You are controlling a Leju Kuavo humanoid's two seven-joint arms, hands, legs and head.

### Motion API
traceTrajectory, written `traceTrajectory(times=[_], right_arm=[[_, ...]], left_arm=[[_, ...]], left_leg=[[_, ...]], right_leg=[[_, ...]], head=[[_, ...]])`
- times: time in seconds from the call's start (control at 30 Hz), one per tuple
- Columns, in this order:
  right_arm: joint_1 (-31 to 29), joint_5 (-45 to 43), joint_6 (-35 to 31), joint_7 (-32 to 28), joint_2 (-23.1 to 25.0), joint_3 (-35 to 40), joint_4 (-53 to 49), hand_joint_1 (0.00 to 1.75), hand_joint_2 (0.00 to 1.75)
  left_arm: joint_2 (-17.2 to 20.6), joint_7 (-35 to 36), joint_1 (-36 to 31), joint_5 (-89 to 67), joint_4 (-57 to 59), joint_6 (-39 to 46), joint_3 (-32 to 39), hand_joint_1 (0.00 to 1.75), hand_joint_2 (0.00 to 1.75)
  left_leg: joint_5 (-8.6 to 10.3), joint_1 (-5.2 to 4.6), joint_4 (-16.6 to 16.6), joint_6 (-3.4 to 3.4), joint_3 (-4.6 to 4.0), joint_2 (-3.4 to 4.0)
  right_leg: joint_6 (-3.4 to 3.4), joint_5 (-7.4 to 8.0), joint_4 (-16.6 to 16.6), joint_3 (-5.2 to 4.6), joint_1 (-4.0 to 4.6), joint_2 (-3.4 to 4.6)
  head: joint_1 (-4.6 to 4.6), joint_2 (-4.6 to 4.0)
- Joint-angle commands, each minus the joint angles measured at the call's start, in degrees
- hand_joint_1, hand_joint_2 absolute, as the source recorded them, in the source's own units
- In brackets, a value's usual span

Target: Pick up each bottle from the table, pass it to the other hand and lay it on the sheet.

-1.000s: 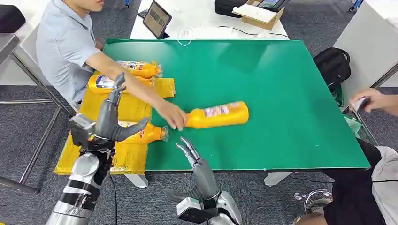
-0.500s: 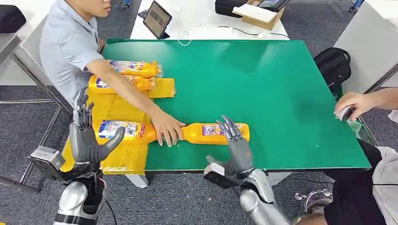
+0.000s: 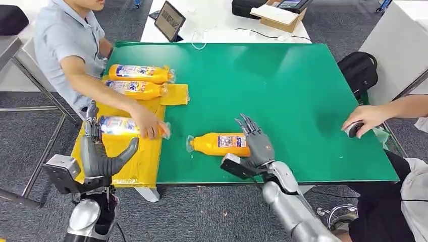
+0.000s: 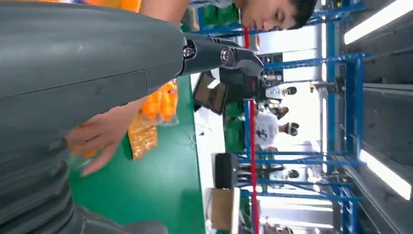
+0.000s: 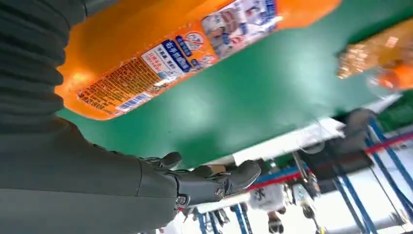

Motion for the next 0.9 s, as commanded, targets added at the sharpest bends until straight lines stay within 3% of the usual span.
traceTrajectory(times=[0.03, 0.9], right_arm=[[-8.99, 1.53, 3.85, 4.67, 0.08, 2.17, 19.79, 0.00, 1.75], [-11.19, 3.17, 5.87, 6.75, -0.51, 3.10, 23.47, 0.00, 1.75]], left_arm=[[0.45, 1.33, -1.81, -0.13, 5.35, -0.67, -1.42, 0.00, 1.75], [0.30, 1.43, -2.76, -1.22, 6.51, -0.36, -1.12, 0.00, 1.75]], left_leg=[[-0.06, 0.02, -0.05, -0.04, 0.19, 0.05], [-0.07, 0.04, -0.02, -0.06, 0.35, -0.03]], right_leg=[[-0.07, -0.05, -0.04, 0.18, 0.02, 0.05], [-0.11, -0.08, -0.03, 0.34, 0.05, -0.04]], head=[[0.00, 0.00], [0.02, 0.00]])
